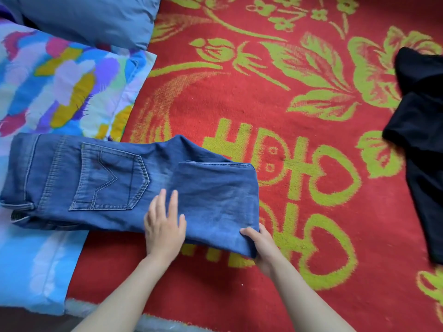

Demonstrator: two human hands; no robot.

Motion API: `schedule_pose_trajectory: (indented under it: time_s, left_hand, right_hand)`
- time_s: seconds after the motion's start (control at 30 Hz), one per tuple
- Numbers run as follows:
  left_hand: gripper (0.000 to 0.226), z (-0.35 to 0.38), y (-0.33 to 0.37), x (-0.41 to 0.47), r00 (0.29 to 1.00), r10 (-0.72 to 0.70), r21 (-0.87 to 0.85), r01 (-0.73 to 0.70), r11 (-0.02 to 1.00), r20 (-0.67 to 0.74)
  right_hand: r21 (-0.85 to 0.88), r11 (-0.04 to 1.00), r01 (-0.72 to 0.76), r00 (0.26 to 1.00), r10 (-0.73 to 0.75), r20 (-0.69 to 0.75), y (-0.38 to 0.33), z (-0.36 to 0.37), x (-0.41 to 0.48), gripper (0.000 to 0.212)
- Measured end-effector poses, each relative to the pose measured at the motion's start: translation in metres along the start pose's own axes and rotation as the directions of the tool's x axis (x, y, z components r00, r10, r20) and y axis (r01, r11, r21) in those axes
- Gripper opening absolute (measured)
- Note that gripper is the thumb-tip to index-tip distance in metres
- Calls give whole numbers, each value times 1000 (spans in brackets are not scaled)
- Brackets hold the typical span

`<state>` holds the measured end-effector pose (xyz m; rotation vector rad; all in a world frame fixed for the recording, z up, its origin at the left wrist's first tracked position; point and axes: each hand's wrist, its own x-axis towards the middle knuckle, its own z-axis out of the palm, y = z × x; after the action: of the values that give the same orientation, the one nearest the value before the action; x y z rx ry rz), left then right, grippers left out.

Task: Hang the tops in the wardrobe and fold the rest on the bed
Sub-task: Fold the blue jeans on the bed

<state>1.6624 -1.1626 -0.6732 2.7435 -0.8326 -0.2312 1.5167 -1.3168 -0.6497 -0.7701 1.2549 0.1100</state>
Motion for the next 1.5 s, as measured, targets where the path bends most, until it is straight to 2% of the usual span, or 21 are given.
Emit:
schedule_pose_trajectory:
  time_s: [0.07,0.1,0.23,0.33,0.4,0.47,0.57,0.67,0.73,0.77,0.83,0.93,0.97,1.03,1.07,1.1,1.17,1.27,1.3,1.37,1.5]
  left_hand:
    - [55,6,-7,-14,970,232,63,-236,970,66]
    - [56,9,-9,-22,958,263,75,-273,959,118]
    - [87,20,-16,-39,920,202,88,-244,966,337]
    - [99,11,-4,-34,948,162,-20,-163,986,273]
    - [94,6,1,-30,966,124,-217,-74,973,228]
    - [72,-8,5,-27,980,-21,-522,124,844,197]
    - [20,-46,5,-16,920,-307,-787,371,492,242]
    - [16,-49,-27,-10,803,-485,-773,537,338,346]
    - [16,-43,-53,-14,686,-586,-761,625,173,430]
    - [26,-40,-65,-18,639,-607,-748,655,108,473]
    - [52,-36,-87,-35,658,-546,-706,689,161,518]
    - [23,-41,-120,-62,713,-519,-619,687,382,471]
    - [20,-41,-133,-69,749,-562,-585,644,494,351]
    - [25,-47,-158,-74,851,-518,-446,431,784,-89]
    - [28,-49,-169,-73,875,-366,-312,268,912,-318]
    - [29,-53,-180,-69,872,-189,-171,123,978,-453]
    - [38,-63,-194,-56,876,119,66,-100,993,-468]
    - [62,-59,-216,-39,875,431,355,-340,871,-219]
    - [68,-54,-224,-34,862,482,424,-382,821,-157]
    - [74,-45,-239,-26,840,532,499,-419,759,-103]
    - [70,-28,-246,-17,822,552,553,-396,732,-142]
  right_hand:
    - [-7,1000,22,1000,-22,-2,-5,0,-4,51]
    - [-4,999,45,999,-45,-17,-8,0,-6,52]
    - [-44,983,179,978,-183,-99,-28,15,-31,35]
    - [-154,934,323,934,-341,-106,-59,51,-65,35]
    - [-238,881,408,899,-434,-67,-78,85,-87,48]
    - [-374,801,467,863,-505,-6,-90,128,-108,63]
    - [-584,573,574,777,-606,169,-95,193,-129,67]
    - [-691,351,632,756,-475,451,-79,260,-124,60]
    - [-800,167,576,801,-310,512,-59,291,-98,53]
    - [-852,74,519,836,-251,487,-47,295,-81,50]
    - [-906,-38,422,888,-185,421,-24,283,-47,43]
    - [-884,-221,412,869,-197,454,1,248,-14,44]
    - [-863,-280,421,850,-209,483,8,242,-8,48]
    - [-836,-365,408,822,-251,511,21,237,-3,53]
    - [-822,-406,399,784,-314,536,26,237,-3,52]
    - [-814,-441,379,731,-397,555,31,240,-4,51]
    - [-818,-434,377,689,-458,561,44,243,-6,51]
    - [-776,-506,377,690,-405,600,78,234,-6,76]
    - [-755,-546,362,701,-375,607,85,231,-6,83]
    - [-715,-609,343,682,-363,635,92,227,-2,73]
    - [-656,-689,307,686,-318,654,78,221,7,59]
